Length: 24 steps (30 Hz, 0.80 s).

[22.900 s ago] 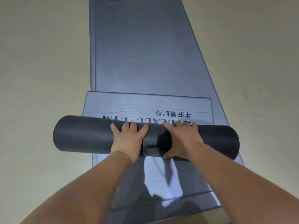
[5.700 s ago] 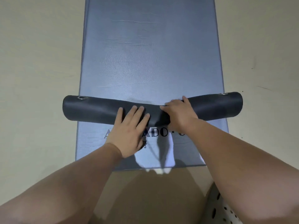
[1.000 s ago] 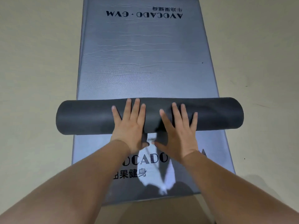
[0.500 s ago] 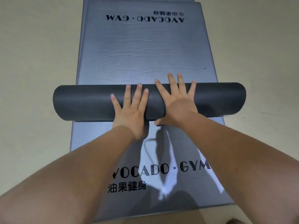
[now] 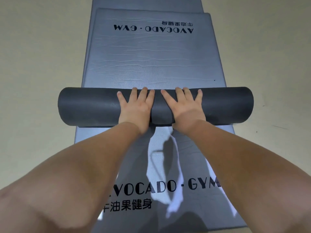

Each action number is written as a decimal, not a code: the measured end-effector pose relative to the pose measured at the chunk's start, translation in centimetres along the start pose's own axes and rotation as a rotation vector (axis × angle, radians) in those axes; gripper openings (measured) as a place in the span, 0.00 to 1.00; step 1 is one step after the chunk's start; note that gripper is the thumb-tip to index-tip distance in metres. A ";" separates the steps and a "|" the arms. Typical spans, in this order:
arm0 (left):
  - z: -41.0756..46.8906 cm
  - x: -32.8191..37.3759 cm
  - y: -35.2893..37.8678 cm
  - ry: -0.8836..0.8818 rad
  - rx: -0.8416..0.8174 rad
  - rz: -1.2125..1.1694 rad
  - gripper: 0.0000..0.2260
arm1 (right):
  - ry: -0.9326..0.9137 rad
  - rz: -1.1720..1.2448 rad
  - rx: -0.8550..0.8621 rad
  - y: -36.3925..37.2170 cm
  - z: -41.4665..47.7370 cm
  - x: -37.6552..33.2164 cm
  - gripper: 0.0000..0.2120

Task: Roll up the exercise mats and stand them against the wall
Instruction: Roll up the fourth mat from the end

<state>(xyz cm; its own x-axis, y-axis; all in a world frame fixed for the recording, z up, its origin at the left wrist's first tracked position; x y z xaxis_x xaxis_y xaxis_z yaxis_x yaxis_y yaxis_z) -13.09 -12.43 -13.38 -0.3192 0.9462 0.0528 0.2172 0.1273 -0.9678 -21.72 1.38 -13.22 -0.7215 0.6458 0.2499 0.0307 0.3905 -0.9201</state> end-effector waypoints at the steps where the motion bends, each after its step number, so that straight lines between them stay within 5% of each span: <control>1: -0.4 0.0 -0.1 0.002 0.000 -0.001 0.45 | 0.000 0.011 -0.001 -0.2 -0.4 -0.2 0.57; 10: -7.7 0.1 0.9 0.018 -0.156 -0.079 0.43 | -0.067 0.120 -0.130 0.3 -7.9 -3.3 0.56; 17: -12.7 2.1 0.2 0.046 -0.433 -0.034 0.35 | -0.137 0.213 -0.252 0.9 -13.2 -4.1 0.53; 22: -10.3 0.9 -1.0 0.014 -0.573 -0.132 0.44 | -0.026 0.223 0.002 2.6 -17.9 -5.1 0.59; 24: -9.7 0.3 -1.0 0.025 -0.595 -0.178 0.51 | 0.022 0.249 -0.018 3.6 -18.9 -5.6 0.62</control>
<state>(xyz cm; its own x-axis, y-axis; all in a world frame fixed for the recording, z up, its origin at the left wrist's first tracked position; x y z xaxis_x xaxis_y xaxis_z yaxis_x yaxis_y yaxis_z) -4.48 -9.38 -10.06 -0.3775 0.9010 0.2138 0.6417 0.4210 -0.6411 -4.53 11.58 -12.22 -0.6749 0.7375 0.0229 0.2184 0.2293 -0.9486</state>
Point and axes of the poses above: each hand's wrist, its own z-axis towards the middle knuckle, its own y-axis out of the palm, x = y × z, the point moved 3 cm from there along z, towards the middle knuckle, and after that the axes turned 7 degrees about -z, right-handed, at the moved point
